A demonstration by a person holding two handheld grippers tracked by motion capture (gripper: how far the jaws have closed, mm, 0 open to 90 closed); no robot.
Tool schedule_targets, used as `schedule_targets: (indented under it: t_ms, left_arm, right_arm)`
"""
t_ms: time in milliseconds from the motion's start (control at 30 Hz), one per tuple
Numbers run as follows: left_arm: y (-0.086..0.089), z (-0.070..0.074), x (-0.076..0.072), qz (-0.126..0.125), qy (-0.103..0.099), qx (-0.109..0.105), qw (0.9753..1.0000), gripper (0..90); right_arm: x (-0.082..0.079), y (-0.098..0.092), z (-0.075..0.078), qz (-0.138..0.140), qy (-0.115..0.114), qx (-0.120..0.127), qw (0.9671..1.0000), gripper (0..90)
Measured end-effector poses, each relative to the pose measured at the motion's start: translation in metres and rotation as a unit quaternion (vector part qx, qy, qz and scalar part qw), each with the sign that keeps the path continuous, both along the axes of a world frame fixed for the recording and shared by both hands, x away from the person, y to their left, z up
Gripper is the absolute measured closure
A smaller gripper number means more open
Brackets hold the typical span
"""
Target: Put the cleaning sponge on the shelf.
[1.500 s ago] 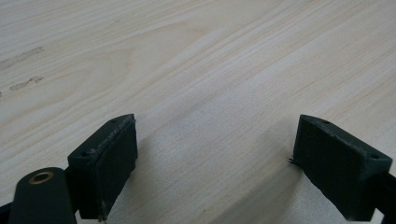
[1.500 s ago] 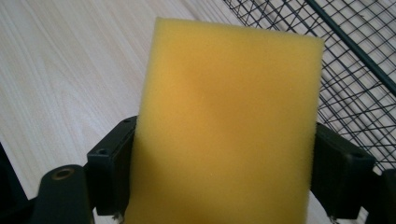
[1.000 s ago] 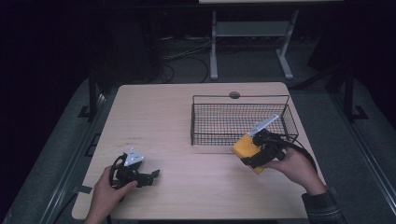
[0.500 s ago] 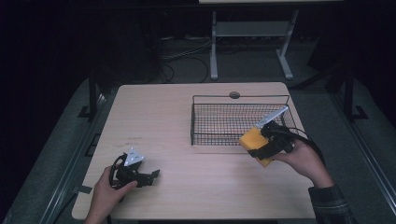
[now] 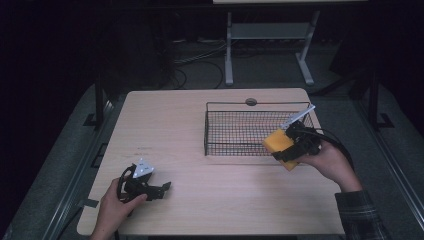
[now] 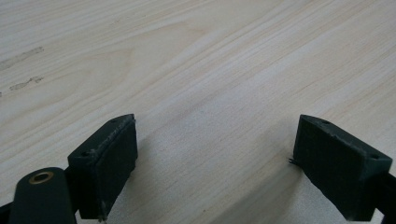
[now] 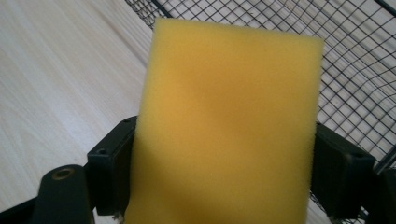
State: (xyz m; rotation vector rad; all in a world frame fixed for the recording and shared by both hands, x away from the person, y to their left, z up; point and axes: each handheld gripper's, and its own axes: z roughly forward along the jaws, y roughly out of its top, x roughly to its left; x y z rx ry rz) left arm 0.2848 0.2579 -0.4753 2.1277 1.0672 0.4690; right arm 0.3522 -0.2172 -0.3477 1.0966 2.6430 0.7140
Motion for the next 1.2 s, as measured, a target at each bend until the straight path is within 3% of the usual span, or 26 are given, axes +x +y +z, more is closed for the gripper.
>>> schedule_targets:
  t_ms: [800,1200]
  left_arm:
    - [0.0,0.0,0.0,0.0,0.0,0.0,1.0,13.0]
    - [0.0,0.0,0.0,0.0,0.0,0.0,1.0,12.9]
  right_arm:
    - [0.033,-0.029,0.009,-0.041,-0.003,-0.016,0.999,20.2]
    - [0.052,-0.043,0.006,-0.072,0.0,-0.014,0.9973,20.3]
